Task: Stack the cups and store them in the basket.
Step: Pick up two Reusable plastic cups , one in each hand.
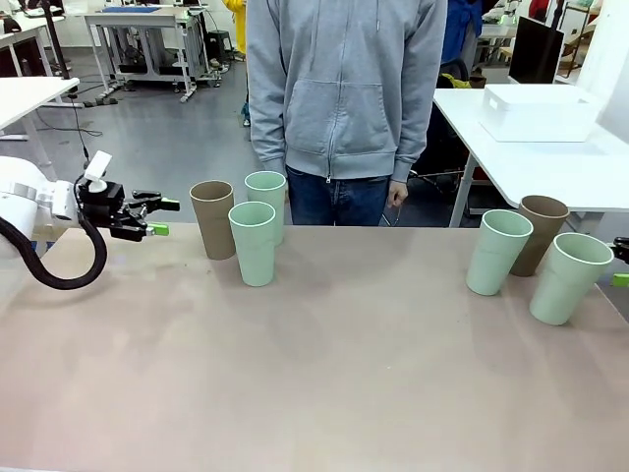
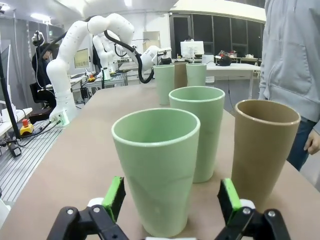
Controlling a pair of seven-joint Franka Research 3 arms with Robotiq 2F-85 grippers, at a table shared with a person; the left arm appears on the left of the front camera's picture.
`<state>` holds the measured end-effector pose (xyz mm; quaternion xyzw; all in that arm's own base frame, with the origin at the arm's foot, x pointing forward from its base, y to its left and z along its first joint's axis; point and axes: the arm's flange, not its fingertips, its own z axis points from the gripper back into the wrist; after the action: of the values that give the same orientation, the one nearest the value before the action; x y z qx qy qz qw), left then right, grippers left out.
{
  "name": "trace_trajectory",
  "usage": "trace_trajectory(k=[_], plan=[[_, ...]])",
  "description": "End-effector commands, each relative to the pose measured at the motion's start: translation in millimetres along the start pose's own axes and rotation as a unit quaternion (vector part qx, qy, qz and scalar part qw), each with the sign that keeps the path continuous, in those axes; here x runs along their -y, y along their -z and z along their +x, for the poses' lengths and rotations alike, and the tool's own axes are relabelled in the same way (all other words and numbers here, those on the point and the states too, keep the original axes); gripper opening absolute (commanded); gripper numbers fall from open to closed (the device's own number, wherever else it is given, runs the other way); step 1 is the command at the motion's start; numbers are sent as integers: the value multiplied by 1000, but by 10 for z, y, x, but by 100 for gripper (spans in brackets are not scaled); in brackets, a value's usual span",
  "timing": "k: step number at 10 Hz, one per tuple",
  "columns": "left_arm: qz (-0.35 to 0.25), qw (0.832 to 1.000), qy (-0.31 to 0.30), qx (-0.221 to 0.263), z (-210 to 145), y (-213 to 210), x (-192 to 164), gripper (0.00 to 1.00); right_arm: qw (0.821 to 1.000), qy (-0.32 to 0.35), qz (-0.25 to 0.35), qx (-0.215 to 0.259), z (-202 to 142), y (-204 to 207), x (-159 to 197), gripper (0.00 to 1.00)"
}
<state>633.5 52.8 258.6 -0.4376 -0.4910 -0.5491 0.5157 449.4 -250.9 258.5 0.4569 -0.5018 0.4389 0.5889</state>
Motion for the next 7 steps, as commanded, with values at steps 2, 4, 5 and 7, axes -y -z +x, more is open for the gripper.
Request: trace_trajectory(k=[2, 4, 5, 7], plan=[[-11, 999, 4, 37, -117, 88, -89, 100, 1000, 0, 0, 0, 0, 0, 0, 100], [-5, 1000, -1, 5, -84, 50, -16, 100, 1000, 0, 0, 0, 0, 0, 0, 100], [-5, 1000, -1, 5, -84, 50, -16, 100, 1000, 0, 0, 0, 0, 0, 0, 100], [19, 1000, -10, 17, -162, 124, -24, 100, 1000, -11, -10, 0, -70, 27, -24, 100]])
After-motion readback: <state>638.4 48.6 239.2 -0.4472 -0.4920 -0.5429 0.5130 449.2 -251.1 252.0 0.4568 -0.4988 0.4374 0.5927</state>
